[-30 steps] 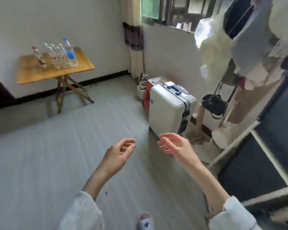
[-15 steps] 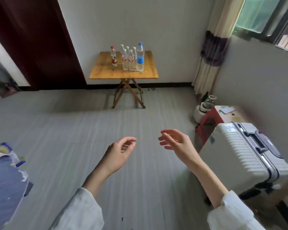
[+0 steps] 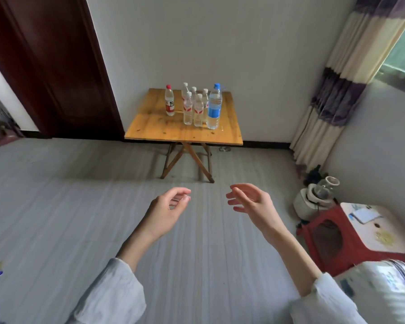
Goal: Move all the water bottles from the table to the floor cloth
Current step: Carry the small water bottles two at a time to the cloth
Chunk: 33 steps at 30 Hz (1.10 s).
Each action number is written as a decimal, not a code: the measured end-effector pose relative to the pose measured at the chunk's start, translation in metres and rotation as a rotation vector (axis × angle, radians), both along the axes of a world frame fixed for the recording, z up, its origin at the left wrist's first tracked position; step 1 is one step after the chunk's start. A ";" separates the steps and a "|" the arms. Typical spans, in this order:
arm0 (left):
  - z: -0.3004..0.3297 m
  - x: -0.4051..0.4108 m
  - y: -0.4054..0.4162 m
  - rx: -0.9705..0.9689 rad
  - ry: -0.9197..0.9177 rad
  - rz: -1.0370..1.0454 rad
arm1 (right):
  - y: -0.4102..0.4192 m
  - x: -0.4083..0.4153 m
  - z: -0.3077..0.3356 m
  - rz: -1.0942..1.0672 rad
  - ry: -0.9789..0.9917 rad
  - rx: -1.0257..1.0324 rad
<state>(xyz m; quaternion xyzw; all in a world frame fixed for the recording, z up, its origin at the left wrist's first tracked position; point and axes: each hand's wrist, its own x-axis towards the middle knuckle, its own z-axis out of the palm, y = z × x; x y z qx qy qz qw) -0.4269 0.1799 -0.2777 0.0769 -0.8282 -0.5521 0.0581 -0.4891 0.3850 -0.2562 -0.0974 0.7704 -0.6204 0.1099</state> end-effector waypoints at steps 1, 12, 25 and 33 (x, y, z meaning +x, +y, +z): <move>0.000 -0.021 -0.007 0.000 -0.004 -0.008 | -0.006 -0.020 -0.001 0.000 -0.004 0.000; -0.032 -0.249 -0.080 -0.026 -0.061 0.022 | -0.081 -0.270 -0.031 0.068 -0.031 0.020; -0.031 -0.507 -0.154 0.067 -0.106 0.109 | -0.161 -0.537 -0.021 0.163 -0.095 0.103; -0.080 -0.636 -0.224 0.135 -0.182 0.078 | -0.227 -0.658 -0.059 0.038 -0.138 0.082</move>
